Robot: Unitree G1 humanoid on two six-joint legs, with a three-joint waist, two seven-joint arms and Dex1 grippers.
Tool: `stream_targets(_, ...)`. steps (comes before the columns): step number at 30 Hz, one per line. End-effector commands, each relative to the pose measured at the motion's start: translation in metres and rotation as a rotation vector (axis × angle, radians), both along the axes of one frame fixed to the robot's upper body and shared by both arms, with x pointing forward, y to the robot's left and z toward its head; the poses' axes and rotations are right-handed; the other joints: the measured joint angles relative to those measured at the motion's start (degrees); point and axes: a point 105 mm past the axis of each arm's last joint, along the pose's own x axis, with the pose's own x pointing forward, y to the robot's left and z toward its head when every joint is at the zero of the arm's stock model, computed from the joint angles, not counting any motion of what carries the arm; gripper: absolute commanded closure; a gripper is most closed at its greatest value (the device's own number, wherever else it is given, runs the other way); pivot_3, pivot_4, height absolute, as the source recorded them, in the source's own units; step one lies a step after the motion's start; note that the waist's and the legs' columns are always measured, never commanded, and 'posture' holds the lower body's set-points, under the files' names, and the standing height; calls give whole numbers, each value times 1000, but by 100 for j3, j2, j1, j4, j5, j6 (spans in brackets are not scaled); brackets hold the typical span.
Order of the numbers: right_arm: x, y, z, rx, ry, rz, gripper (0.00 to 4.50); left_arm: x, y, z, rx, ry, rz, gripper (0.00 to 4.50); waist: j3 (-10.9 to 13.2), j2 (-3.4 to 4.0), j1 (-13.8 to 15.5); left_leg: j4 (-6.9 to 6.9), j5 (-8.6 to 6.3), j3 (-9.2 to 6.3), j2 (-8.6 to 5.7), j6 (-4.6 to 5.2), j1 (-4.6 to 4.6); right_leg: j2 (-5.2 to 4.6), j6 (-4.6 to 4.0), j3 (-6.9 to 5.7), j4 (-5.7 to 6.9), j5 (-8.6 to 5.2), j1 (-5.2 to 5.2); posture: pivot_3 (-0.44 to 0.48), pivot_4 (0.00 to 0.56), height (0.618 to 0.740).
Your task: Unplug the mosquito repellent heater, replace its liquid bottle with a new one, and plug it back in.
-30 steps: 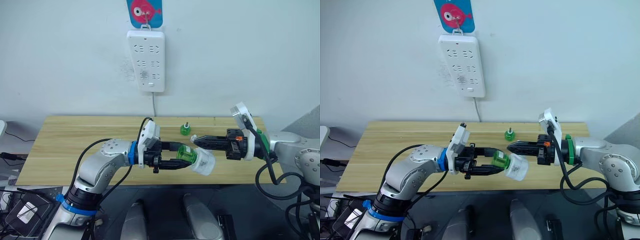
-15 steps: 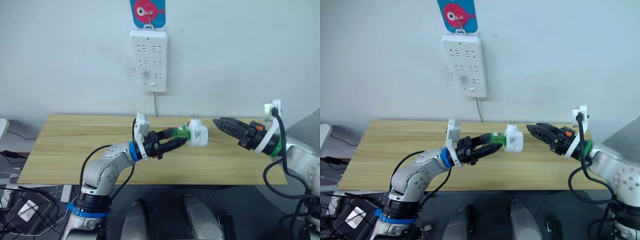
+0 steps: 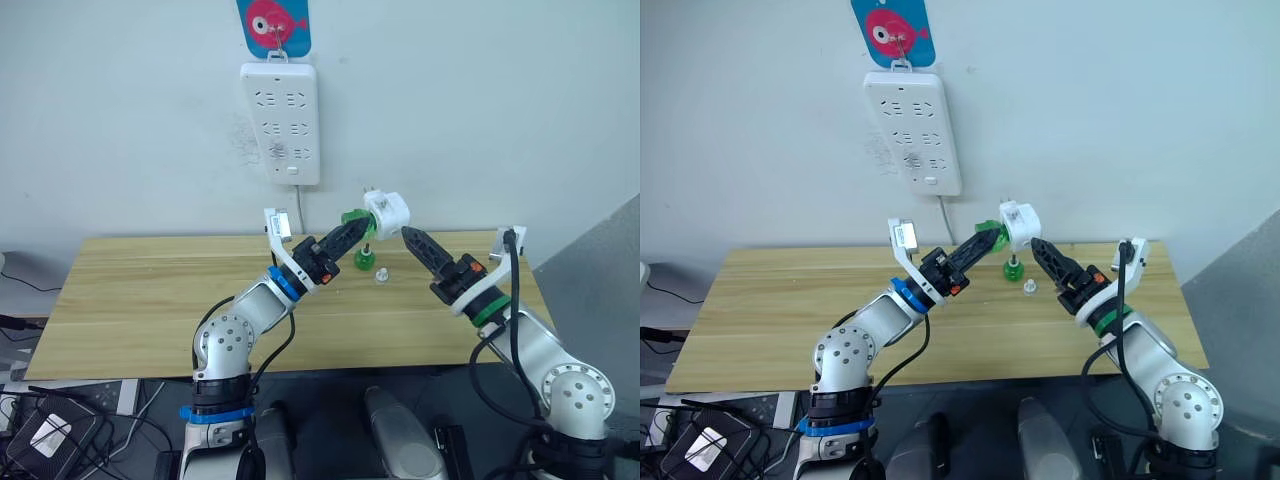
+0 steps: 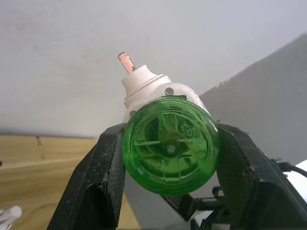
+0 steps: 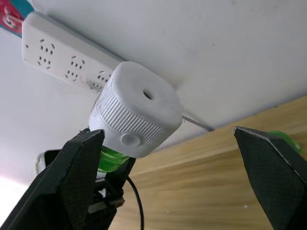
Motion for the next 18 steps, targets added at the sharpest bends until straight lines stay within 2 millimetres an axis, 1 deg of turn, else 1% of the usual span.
stream_targets(1, 5, 9, 19, 85, -44, -5, 0, -5, -8, 15, -64, -21, -30, 2157, 0, 0, -2, 0, 0, -1, 0, 0, 0, 0, 0, -1, 0, 0, 1, -286, 234, 735)
stream_targets(5, 17, 16, 26, 151, -45, -16, 0, -13, -14, 18, -97, -4, -70, 2159, 0, 0, 3, 0, 0, -5, 0, 0, -2, 0, 0, -5, -2, 0, 1, -283, 233, 735)
stream_targets(9, 23, 21, 32, 214, -39, -15, 0, -13, -14, 19, -101, 1, -61, 2159, 0, 1, 2, -1, 0, -6, 0, 0, -3, 0, 0, -6, -2, 0, 1, -276, 233, 735)
stream_targets(13, 24, 24, 35, 240, -40, 1, 0, -11, -13, 20, -108, 1, -45, 2159, -1, 1, 9, -2, 0, -7, 0, 0, -3, 0, 0, -6, -2, 0, 1, -269, 232, 735)
stream_targets(16, 22, 29, 35, 251, -37, 33, 549, -11, -13, 21, -108, -5, -45, 2159, -1, 1, 16, -2, 0, -7, 0, 0, -4, 0, 0, -6, -2, 0, 1, -267, 232, 735)
stream_targets(18, 20, 31, 36, 249, -38, 49, 1299, -11, -14, 22, -107, -12, -50, 2160, -1, 1, 19, -1, 0, -7, 0, 0, -3, 0, 0, -6, -2, 0, 0, -267, 232, 735)
